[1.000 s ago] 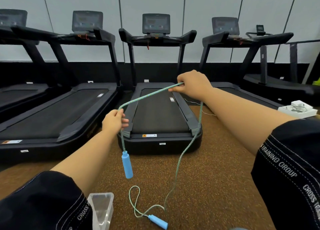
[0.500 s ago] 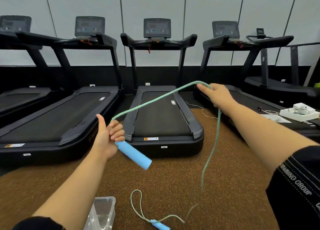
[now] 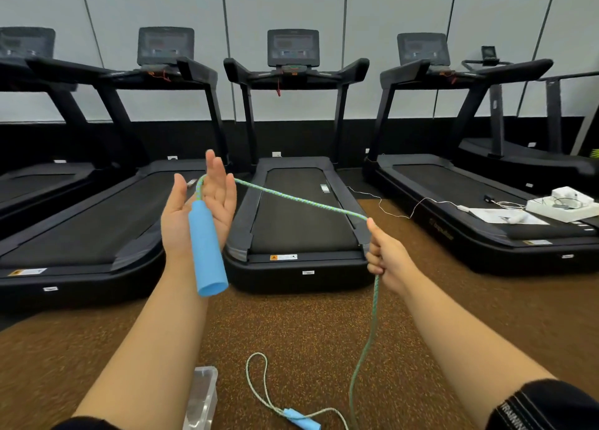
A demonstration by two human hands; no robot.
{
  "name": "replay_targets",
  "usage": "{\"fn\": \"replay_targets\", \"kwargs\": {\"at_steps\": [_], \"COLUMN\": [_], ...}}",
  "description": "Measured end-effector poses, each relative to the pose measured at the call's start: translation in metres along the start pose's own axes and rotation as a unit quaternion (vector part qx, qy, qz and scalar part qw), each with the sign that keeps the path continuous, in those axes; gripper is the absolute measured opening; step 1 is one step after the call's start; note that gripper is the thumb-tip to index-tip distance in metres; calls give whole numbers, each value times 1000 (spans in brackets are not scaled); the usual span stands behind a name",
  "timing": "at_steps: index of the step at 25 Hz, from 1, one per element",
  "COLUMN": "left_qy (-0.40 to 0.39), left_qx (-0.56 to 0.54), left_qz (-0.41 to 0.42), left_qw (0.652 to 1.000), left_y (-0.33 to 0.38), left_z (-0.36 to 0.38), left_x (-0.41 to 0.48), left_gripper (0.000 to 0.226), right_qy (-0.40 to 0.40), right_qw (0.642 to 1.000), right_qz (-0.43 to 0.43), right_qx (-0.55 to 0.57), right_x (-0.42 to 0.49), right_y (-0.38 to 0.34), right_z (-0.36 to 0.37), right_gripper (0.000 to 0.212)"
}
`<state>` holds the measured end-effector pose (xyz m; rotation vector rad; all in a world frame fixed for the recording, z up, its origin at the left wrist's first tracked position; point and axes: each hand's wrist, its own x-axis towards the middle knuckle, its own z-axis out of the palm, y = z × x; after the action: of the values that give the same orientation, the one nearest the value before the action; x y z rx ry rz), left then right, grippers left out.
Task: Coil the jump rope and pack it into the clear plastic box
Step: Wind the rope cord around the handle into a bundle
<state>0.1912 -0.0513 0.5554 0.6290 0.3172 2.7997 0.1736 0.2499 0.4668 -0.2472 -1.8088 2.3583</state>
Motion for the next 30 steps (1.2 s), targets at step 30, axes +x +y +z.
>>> {"fn": "replay_targets", "kwargs": {"at_steps": [30], "left_qy": [148], "left_qx": [610], "left_qz": [113], "left_qw": [770], "left_y": [7], "left_z": [-48], "left_x": [28], "left_gripper": [72], "right_qy": [-211], "right_qw": [954], "right_qz": [-153], "right_qx": [-150], "right_x": [-79], "right_y": [-29], "right_z": [3], "right_gripper": [35]}}
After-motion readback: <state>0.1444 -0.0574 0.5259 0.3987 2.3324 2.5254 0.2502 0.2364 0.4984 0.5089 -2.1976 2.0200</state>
